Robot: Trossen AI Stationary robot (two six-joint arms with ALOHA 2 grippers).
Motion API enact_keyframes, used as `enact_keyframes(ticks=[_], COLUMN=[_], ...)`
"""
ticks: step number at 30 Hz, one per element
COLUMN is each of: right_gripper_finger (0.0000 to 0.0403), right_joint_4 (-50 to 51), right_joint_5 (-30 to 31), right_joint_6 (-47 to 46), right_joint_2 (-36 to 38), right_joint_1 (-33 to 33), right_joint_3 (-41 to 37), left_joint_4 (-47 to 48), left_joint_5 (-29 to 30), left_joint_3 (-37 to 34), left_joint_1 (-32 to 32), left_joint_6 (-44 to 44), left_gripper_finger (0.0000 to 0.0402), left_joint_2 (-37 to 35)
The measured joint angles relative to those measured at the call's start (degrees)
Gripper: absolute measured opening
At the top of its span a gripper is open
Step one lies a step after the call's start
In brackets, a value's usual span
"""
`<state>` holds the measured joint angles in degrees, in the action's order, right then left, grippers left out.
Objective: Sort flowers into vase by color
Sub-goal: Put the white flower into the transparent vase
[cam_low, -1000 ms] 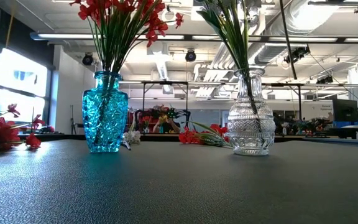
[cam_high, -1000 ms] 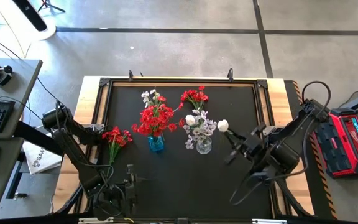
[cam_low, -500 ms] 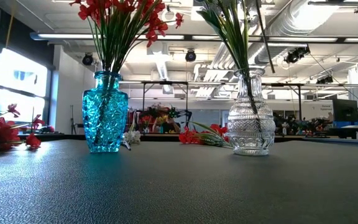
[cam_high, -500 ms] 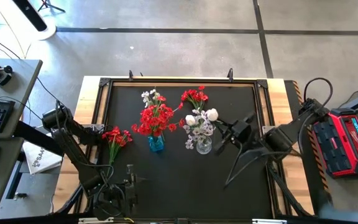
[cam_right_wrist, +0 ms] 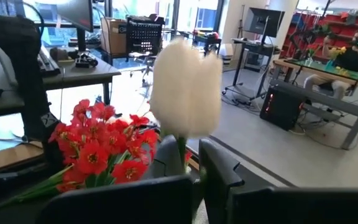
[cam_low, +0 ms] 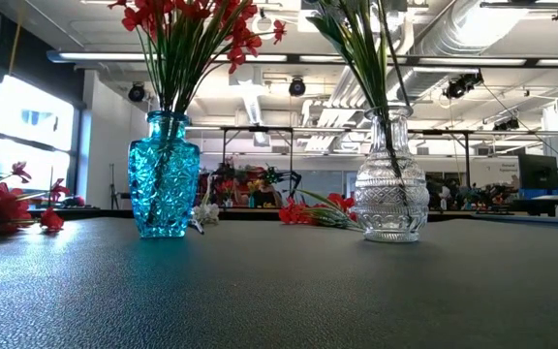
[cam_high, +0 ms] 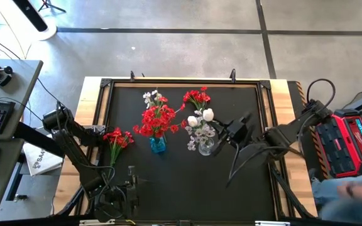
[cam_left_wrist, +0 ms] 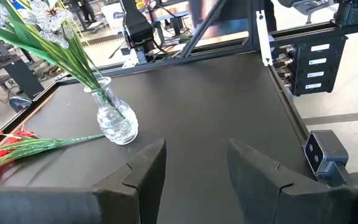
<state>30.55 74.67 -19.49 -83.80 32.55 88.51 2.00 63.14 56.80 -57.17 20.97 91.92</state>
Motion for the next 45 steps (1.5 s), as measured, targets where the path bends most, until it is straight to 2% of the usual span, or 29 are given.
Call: enact_keyframes(ticks=[15,20,37,41,45], right_gripper_finger=[0.0,0.0,0.0,0.0,0.0], right_joint_4=[-7.0,-8.67,-8.05,-6.6,-5.65], right_joint_5=[-1.26,0.29,4.52,7.48,14.65], right_joint_6=[4.42,5.53,0.22,-1.27,-1.14], right_joint_2=[-0.67,-0.67,-6.18,-6.35,-6.35], right_joint_1=[-0.7,-0.7,-0.65,0.29,3.21], right_joint_3=[-0.31,-0.31,-0.31,-0.31,-0.31], left_joint_4=[0.32,0.35,0.69,1.88,3.33], left_joint_5=[-0.01,-0.01,-1.73,-2.57,-2.61], left_joint_3=[0.0,0.0,0.0,0.0,0.0], left_joint_1=[0.02,0.02,0.02,0.0,0.02], left_joint_6=[0.02,0.02,0.13,1.46,3.02], left_gripper_finger=[0.0156,0.0156,0.0156,0.0156,0.0156], left_joint_2=[0.01,0.0,0.02,0.02,0.02])
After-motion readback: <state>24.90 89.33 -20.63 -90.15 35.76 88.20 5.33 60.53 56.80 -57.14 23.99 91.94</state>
